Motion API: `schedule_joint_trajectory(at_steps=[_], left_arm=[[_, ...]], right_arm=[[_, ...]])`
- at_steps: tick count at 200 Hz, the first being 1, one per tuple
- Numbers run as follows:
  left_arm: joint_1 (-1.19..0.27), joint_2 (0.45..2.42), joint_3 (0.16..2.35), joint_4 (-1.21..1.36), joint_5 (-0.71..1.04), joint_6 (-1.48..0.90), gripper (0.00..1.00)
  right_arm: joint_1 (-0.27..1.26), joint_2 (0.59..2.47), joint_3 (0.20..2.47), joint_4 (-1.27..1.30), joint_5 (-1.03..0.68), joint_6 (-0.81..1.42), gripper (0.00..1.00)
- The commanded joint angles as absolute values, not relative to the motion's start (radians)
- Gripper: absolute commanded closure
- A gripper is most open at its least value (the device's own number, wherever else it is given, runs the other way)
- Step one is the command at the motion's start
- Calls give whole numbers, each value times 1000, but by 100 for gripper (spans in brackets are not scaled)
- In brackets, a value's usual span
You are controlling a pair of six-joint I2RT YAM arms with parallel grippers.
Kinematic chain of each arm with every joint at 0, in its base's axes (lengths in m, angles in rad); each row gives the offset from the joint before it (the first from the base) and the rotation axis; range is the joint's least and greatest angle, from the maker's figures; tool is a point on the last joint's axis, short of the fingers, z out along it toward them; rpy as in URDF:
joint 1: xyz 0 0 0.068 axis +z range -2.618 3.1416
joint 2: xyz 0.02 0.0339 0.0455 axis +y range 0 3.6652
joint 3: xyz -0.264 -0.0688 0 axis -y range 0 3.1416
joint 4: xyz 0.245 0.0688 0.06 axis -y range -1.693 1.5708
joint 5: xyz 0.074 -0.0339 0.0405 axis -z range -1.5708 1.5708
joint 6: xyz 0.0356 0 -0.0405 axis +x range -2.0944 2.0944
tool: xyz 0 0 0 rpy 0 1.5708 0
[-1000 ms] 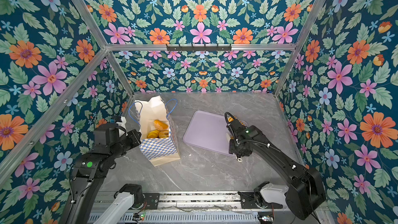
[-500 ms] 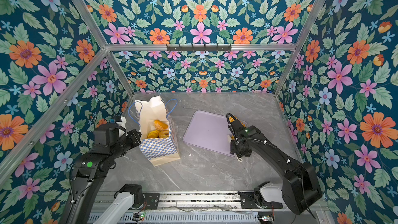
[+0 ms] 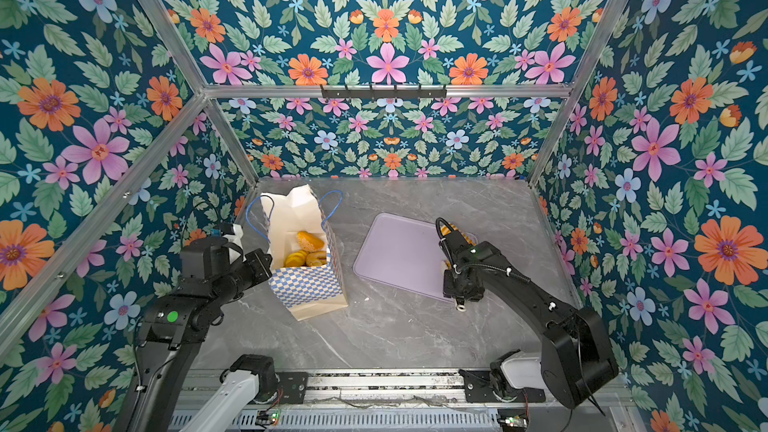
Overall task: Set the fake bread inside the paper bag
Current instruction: 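Close the right tongs on the round striped yellow bun, then lift the striped bun with the right tongs and carry it toward the bag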
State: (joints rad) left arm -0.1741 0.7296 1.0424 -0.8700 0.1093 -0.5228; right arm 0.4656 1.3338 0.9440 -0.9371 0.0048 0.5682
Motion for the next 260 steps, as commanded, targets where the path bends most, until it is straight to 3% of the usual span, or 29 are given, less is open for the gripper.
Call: schedule_joint_trajectory(at_steps=[1,77,260], left_arm=[[-174,730,1052,-868,110,-520,93],[-174,731,1058,-870,109,-521,93],[-174,730,1065,-875,104,-524,93]], right_arm=[[466,1325,944,-927,14,569,54],[467,1255,960,-939,-30,572,60],[468,1165,1250,-1019,-163,587,62]])
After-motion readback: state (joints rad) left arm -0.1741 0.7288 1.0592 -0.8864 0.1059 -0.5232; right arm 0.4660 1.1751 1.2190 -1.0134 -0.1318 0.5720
